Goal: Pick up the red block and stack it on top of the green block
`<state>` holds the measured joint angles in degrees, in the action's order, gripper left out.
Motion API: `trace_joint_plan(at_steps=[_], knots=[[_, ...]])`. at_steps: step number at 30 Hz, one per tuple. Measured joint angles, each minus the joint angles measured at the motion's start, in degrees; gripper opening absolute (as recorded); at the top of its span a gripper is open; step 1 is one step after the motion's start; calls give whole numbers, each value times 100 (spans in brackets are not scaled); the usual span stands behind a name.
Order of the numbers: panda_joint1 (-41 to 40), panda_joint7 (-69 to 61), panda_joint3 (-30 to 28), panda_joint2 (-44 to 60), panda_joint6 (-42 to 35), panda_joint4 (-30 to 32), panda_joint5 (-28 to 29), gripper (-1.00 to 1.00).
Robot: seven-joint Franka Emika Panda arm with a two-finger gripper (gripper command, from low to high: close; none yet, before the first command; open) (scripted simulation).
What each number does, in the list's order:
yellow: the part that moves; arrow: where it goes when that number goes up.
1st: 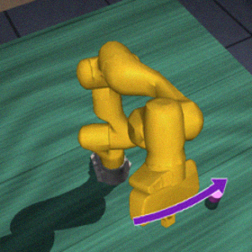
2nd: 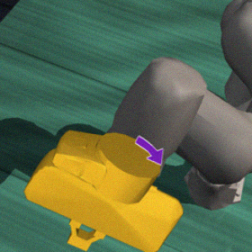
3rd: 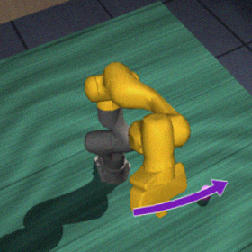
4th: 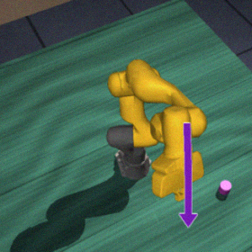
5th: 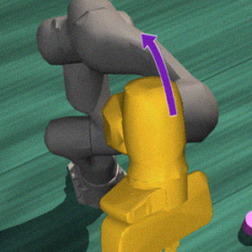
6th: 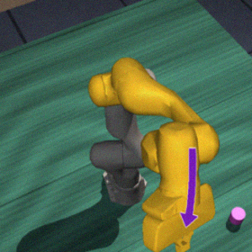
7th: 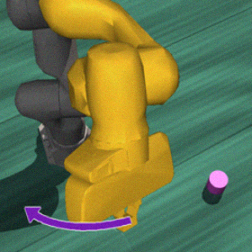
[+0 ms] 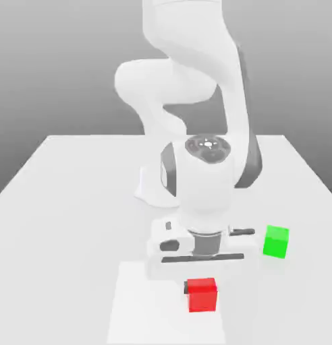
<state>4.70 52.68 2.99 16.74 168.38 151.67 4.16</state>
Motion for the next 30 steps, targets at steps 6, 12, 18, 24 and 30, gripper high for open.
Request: trace_joint_plan(at_steps=[6,12,18,24,30], knots=[[-83,-184,139,-943,-796,143,-251,-100],[1112,890,646,-1817,-1221,578,-640,-100],[1963,2310,1405,-2590,-1461,1088,-1123,-100],[2112,3197,1826,-2111,-823,1252,-805,-100],[2101,3830,1611,-1363,-144,1229,83,100]])
